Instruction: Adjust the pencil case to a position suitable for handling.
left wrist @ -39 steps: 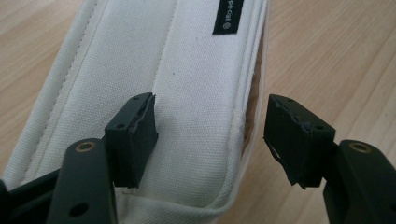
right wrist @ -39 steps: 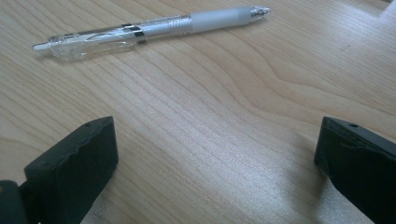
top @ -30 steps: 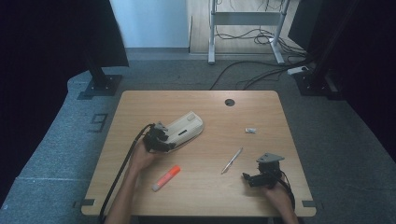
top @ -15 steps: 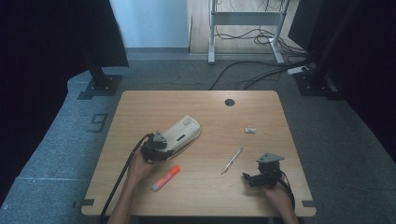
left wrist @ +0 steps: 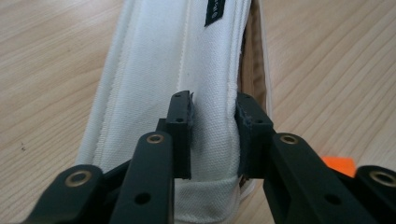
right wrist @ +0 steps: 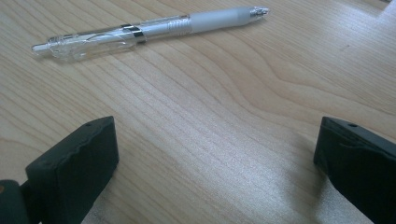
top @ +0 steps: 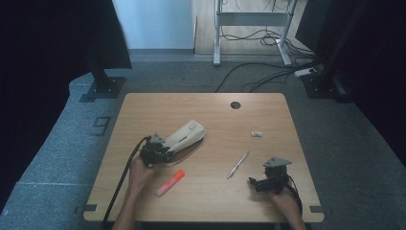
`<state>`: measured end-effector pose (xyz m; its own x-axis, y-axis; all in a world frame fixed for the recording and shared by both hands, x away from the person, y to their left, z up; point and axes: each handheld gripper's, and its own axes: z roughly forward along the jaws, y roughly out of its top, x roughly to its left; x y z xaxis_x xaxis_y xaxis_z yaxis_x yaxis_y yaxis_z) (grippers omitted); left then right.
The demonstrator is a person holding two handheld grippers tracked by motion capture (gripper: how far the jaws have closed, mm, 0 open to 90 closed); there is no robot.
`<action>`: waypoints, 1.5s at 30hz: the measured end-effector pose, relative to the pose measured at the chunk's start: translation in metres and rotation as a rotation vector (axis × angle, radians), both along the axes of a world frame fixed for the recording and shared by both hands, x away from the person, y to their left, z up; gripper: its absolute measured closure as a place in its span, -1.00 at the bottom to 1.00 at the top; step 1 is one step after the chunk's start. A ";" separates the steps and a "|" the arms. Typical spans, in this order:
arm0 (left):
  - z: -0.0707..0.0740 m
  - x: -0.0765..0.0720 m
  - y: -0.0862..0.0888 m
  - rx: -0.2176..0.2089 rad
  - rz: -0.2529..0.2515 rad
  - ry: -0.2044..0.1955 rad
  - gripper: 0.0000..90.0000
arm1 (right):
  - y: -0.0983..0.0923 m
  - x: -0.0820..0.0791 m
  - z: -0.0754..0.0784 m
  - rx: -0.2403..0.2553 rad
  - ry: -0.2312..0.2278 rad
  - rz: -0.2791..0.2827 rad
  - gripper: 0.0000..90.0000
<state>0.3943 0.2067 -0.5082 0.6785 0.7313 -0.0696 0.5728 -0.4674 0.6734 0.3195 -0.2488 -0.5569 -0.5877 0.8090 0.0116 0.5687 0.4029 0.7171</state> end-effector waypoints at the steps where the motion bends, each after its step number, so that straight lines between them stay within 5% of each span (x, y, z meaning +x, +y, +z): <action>1: 0.002 0.000 0.001 -0.015 0.008 0.001 0.64 | 0.000 0.000 0.000 0.000 0.000 0.000 -1.00; 7: 0.006 0.001 0.007 -0.064 0.014 0.017 0.66 | 0.000 0.000 0.000 0.000 0.000 0.000 -1.00; 17: 0.017 0.004 0.027 -0.213 0.022 0.056 0.69 | 0.000 0.000 0.000 0.001 0.000 -0.001 -1.00; 45: 0.018 0.002 0.033 -0.236 0.001 0.056 0.68 | -0.005 0.011 0.013 0.004 0.017 0.021 -0.75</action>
<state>0.3960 0.2397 -0.4900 0.6683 0.6906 -0.2764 0.6126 -0.3002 0.7312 0.3302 -0.2539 -0.5437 -0.6042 0.7965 0.0252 0.5726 0.4119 0.7089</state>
